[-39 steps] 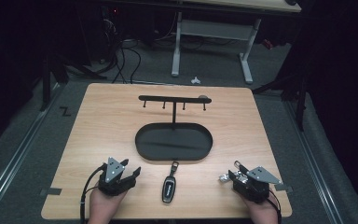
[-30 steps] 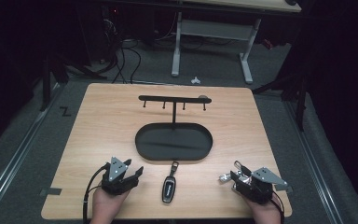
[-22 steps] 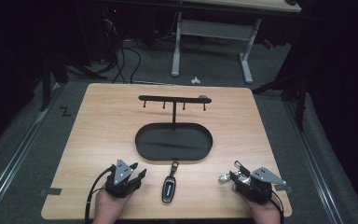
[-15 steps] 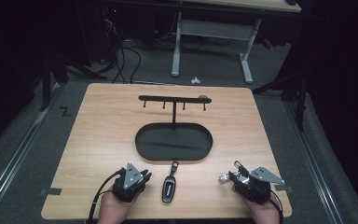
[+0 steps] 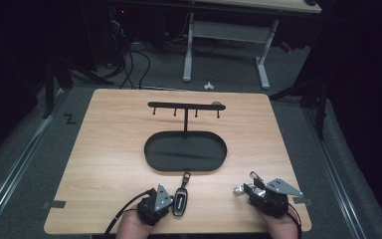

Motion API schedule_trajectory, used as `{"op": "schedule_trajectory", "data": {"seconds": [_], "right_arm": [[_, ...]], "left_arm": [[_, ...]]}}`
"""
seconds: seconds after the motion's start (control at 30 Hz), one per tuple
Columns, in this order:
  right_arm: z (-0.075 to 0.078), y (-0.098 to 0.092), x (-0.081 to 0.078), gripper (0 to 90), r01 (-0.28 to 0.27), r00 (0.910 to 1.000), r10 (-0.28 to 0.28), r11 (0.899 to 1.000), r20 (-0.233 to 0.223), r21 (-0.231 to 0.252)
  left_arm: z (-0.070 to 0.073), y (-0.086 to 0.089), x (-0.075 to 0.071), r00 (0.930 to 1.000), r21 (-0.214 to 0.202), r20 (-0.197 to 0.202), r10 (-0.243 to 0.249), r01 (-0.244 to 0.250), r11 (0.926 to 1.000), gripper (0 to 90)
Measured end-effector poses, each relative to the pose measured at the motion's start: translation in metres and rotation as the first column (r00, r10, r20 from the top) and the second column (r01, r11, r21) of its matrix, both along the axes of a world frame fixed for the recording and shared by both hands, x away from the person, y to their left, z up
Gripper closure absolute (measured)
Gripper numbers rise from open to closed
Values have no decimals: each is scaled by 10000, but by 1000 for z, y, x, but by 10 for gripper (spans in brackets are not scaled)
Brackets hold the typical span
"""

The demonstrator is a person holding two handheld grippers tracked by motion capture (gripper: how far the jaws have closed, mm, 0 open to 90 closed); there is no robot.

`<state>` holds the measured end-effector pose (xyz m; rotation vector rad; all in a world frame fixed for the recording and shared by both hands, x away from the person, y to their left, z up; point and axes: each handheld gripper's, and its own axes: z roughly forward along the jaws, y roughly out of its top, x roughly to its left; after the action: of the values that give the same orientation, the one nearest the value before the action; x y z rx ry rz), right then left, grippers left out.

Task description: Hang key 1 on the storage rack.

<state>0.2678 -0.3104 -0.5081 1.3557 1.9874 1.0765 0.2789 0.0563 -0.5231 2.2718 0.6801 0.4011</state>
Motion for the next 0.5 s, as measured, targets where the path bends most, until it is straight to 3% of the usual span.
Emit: {"op": "schedule_trajectory", "data": {"seconds": [0.37, 0.5], "right_arm": [[-4, 2, -5, 568, -366, 9988, 368, 9993, -337, 87], [-4, 9, -7, 575, -712, 9970, 713, 9975, -313, 41]], "left_arm": [[0, -28, -4, 9963, -188, 57, -861, 862, 9961, 812], [4, -25, 0, 9970, -527, 193, -756, 765, 9957, 734]]}}
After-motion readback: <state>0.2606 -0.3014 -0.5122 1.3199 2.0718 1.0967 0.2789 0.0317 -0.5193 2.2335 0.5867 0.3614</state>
